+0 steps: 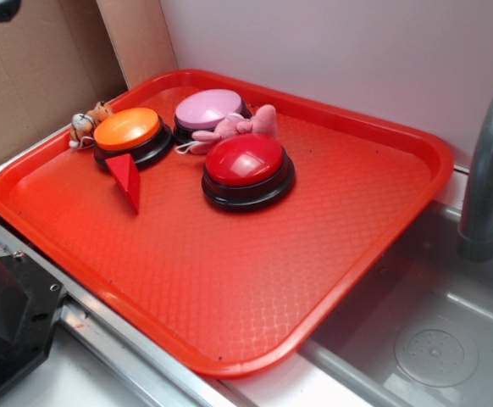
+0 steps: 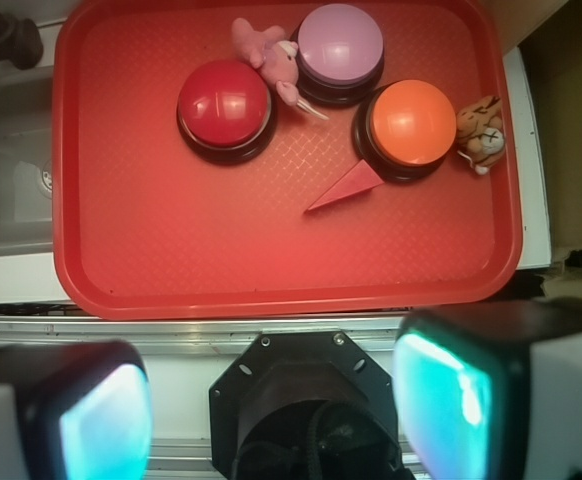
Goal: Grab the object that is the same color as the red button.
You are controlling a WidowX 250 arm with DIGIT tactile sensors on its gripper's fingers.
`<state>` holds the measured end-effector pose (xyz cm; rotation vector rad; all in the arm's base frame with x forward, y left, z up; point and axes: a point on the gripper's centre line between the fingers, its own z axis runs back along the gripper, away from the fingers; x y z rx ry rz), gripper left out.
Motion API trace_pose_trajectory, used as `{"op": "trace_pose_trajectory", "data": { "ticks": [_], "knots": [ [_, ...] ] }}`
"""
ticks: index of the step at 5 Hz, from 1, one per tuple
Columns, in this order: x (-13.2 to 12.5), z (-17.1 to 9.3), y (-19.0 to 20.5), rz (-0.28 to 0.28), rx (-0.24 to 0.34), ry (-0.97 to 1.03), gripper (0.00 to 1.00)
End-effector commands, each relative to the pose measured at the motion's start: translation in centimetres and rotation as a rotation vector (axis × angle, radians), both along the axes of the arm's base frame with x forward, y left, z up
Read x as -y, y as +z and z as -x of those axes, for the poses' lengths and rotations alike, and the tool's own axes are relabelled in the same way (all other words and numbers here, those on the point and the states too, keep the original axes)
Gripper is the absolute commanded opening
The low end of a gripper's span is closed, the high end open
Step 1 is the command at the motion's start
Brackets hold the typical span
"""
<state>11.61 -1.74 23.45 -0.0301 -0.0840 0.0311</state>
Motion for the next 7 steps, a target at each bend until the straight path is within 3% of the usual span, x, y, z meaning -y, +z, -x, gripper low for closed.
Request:
{"op": "trace_pose_trajectory", "data": {
  "ticks": [1,2,3,5,7],
  "knots": [
    [0.0,0.0,0.0,0.000,0.000,0.000,1.00],
    [-1.0,-1.2,-1.7,0.026,0.026,0.170,1.00],
    [-1.0,-2.5,-4.3,-0.005,0.031,0.331,1.00],
    [-3.4,-5.0,-11.2,-0.128,0.118,0.730,1.00],
    [-6.1,-6.7,-16.8,-0.124,0.139,0.848,1.00]
  ]
}}
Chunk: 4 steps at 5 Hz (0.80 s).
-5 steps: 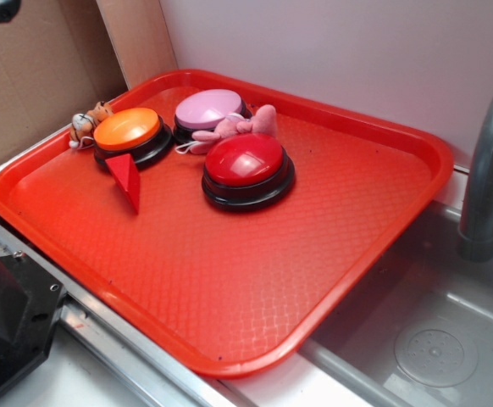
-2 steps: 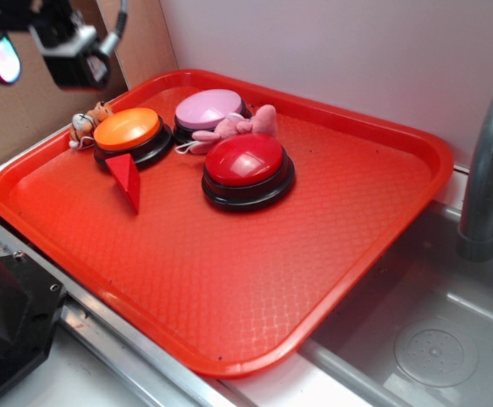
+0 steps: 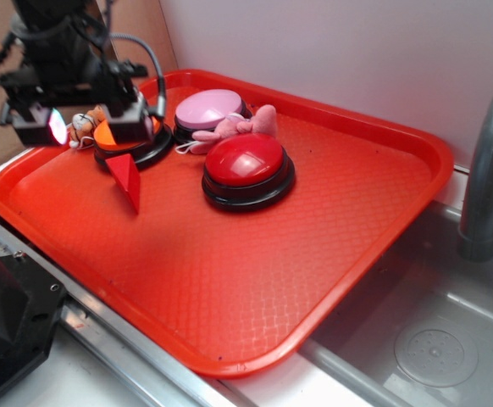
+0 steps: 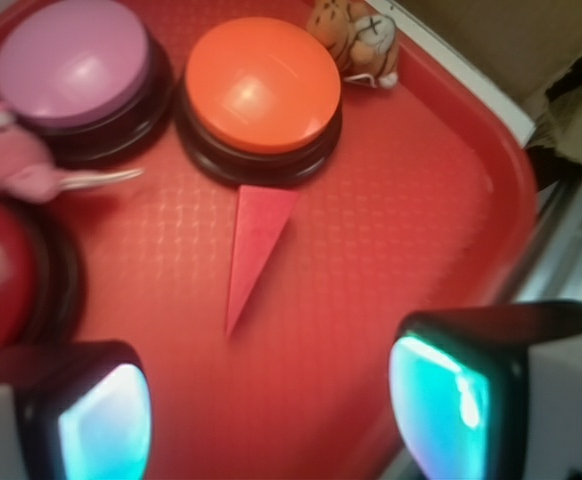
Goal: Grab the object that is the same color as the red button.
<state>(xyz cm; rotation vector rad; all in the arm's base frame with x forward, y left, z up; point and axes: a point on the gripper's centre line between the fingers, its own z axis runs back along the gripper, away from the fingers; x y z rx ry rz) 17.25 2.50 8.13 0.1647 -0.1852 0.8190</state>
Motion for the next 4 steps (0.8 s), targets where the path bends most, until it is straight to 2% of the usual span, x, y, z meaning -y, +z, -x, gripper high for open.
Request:
{"op": "trace_pose_trajectory", "data": {
  "ticks": [1,2,3,4],
  "knots": [
    [-2.9,-1.6,-3.9,0.020,0.049,0.085,1.00],
    [-2.9,-2.0,-5.3,0.016,0.072,0.057,1.00],
    [-3.0,-2.3,-6.0,0.056,0.097,0.028,1.00],
    [-3.2,-2.4,-6.3,0.040,0.106,0.014,0.00]
  ]
}}
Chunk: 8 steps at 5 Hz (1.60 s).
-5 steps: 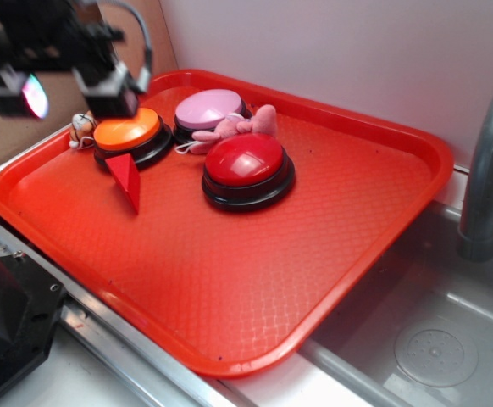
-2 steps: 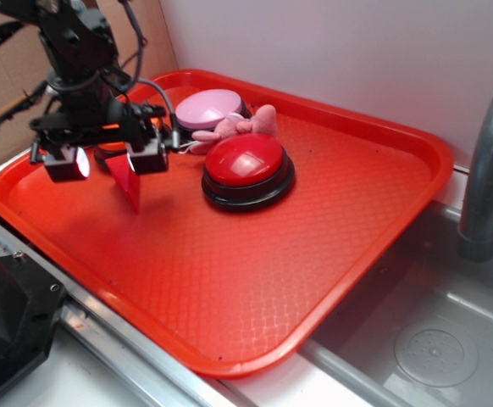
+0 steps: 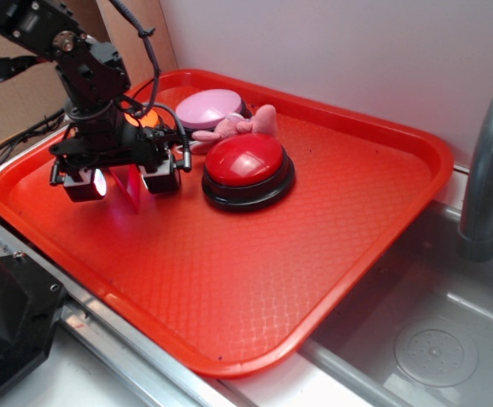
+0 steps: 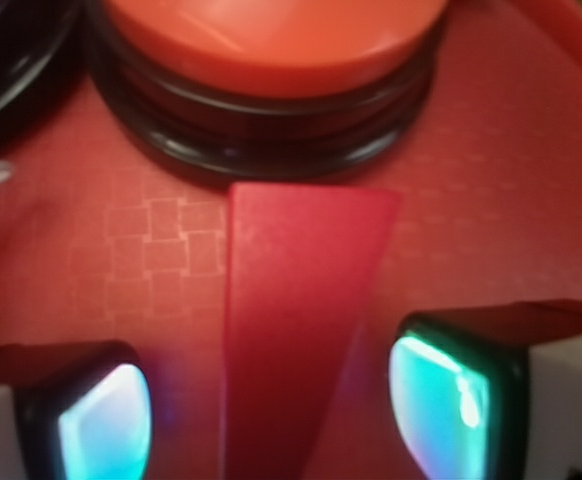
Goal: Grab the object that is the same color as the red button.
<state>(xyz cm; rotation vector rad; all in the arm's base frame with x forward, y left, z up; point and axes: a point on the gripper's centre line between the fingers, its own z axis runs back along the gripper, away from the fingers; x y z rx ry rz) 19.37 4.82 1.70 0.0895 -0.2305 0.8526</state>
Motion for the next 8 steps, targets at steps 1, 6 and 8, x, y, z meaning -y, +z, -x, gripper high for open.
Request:
{"op": "trace_pose_trajectory", "data": {
  "ticks": [1,6,8],
  "knots": [
    [-1.1,-0.2,0.2,0.008,0.039,0.013,0.00],
    [8.4,3.5,15.7,0.064,-0.009,-0.679,0.00],
    [7.7,4.0,15.4,0.070,-0.037,-0.700,0.00]
  ]
}}
